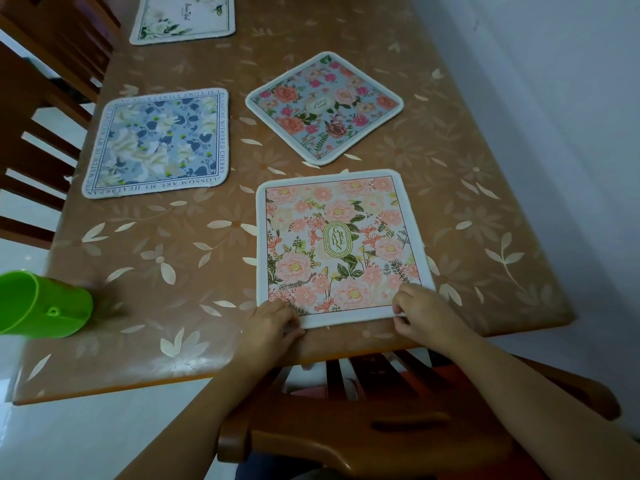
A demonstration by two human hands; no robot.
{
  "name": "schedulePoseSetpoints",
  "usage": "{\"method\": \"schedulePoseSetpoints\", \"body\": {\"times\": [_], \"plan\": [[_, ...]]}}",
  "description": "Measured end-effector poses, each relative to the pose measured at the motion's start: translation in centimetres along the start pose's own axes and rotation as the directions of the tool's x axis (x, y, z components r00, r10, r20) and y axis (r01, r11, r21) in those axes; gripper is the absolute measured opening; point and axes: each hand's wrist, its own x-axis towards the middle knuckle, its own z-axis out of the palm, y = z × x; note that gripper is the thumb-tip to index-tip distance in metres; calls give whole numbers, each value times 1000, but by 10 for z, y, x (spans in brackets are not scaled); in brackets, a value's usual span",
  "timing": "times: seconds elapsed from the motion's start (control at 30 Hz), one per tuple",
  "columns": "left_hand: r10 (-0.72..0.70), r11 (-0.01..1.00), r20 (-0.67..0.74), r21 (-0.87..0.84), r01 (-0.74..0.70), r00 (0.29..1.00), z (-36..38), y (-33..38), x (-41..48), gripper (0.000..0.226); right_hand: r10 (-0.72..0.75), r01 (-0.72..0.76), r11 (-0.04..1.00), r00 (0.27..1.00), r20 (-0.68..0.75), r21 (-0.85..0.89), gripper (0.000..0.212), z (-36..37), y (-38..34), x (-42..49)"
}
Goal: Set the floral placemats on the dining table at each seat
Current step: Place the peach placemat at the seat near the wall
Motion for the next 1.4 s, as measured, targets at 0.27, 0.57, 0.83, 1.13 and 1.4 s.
{"method": "schedulePoseSetpoints", "body": {"times": [0.27, 0.57, 0.83, 1.13, 1.4], "plan": [[-4, 1000, -9, 4, 4, 1000, 0, 3, 0, 16, -7, 7, 1000, 1000, 15, -22, 10, -1, 1, 0], [-10, 1000, -13, -13, 10, 1000, 1, 3, 1, 16, -14, 14, 999, 1000, 6, -34, 8, 1, 3, 2], [5, 1000, -13, -28, -5, 1000, 0, 3, 2, 16, -7, 7, 1000, 1000, -16, -30, 7, 3, 4, 2], [22, 1000, -34, -21, -22, 999, 3, 2, 3, 20, -39, 39, 999, 999, 0, -36, 8, 5, 7, 3], [-29, 997, -18, 78, 30, 999, 8, -12, 9, 75, 114, -116, 992, 992, 46, 39, 71, 4, 25, 9]]}}
